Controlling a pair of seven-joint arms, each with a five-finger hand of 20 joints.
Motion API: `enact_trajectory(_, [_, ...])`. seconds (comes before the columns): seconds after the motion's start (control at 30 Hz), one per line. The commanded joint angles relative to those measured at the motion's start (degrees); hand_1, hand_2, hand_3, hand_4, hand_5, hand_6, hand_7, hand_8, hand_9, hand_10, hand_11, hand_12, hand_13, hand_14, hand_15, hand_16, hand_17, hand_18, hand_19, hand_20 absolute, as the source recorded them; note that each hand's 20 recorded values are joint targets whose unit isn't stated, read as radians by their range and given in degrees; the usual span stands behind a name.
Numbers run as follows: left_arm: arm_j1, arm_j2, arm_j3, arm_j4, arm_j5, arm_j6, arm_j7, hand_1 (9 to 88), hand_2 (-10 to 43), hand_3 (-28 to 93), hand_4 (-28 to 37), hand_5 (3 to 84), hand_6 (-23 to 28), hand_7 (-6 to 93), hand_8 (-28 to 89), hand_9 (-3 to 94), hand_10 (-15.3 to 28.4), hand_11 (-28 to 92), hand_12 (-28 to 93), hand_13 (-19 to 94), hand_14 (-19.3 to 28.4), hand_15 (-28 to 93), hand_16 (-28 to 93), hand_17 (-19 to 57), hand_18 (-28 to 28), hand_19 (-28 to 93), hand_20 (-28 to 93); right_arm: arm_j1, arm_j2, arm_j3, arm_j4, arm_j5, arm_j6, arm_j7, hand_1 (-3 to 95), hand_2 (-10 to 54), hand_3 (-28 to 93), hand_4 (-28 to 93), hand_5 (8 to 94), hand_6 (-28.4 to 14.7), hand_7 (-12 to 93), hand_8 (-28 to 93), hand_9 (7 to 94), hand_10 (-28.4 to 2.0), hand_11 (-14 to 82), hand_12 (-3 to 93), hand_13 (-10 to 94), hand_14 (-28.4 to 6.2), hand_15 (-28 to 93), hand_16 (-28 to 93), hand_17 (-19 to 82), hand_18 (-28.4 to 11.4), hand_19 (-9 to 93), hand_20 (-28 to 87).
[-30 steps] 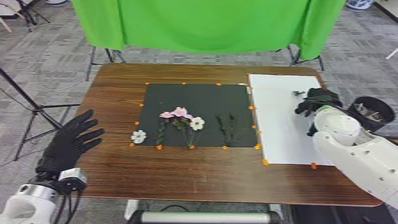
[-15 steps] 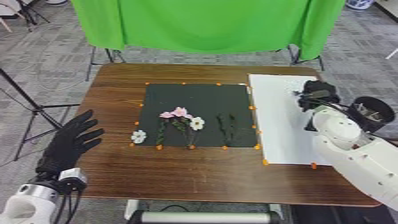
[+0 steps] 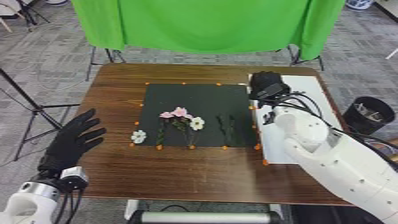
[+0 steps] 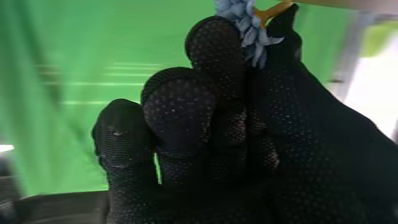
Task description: Arrange flowers
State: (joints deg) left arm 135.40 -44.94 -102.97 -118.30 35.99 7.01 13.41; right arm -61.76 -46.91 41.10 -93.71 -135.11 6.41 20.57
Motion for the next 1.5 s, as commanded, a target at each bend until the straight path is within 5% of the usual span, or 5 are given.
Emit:
enact_trajectory(0.03, [-0.17,-0.39,0.32,0.14,0.40,-0.70,-0.68,25.7,-1.7,70,-24.1,24.3,2.2,21.2,-11,20.4,11.4,23,16,19,15.3,38,0,-8.8,22.5,47,10,4.17,-7.06,-6.33,1.76,-2.10,-1.39,-1.59,47.4,-7.4,83,-28,75.7,2.1,37,-3,88.4,-5.9,26.9,37.0,81,-3.2,64,28,43,-20.3,93,52])
enact_trajectory(0.53, [-0.05,-0.28,0.29,0.17,0.32,-0.64,-0.36,25.6,-1.6,70,-24.0,24.4,2.3,21.1,-11,20.5,11.5,23,17,19,15.3,38,0,-8.8,22.5,47,10,5.87,-8.01,-8.43,6.33,-4.55,-1.17,0.44,45.8,-7.9,84,-28,74.5,2.3,37,-3,87.7,-6.2,26.2,37.3,81,-3.1,65,29,43,-20.2,93,52])
enact_trajectory(0.9, [-0.45,-0.30,0.45,0.34,0.35,-0.63,-0.46,25.6,-1.5,70,-24.0,24.4,2.3,21.2,-11,20.6,11.5,23,17,19,15.2,38,0,-8.9,22.5,47,10,5.73,-7.77,-8.29,6.69,-4.77,-2.11,1.03,31.2,-8.7,83,-28,69.9,1.9,33,-4,80.5,-8.2,34.6,25.1,77,-3.7,67,28,40,-20.1,93,53])
enact_trajectory(1.43, [-0.07,-0.35,0.28,0.20,0.30,-0.51,-0.28,25.6,-1.6,70,-24.0,24.4,2.3,21.2,-11,20.5,11.4,23,17,19,15.2,37,0,-8.9,22.6,47,10,4.01,-6.90,-6.13,5.02,-2.86,0.55,-0.88,33.4,-0.6,87,-24,71.0,0.6,34,-2,81.5,-8.5,34.5,24.1,77,-4.4,67,28,40,-20.4,93,53])
enact_trajectory(1.5, [-0.13,-0.38,0.32,0.23,0.28,-0.57,-0.27,25.6,-1.5,70,-24.1,24.4,2.3,21.2,-11,20.5,11.4,23,17,19,15.2,37,0,-8.8,22.5,47,10,3.88,-6.99,-5.98,4.98,-2.40,0.40,-1.25,36.7,-1.2,90,-23,71.8,0.6,34,-2,83.0,-7.6,28.6,31.6,78,-4.5,67,27,40,-20.6,93,53])
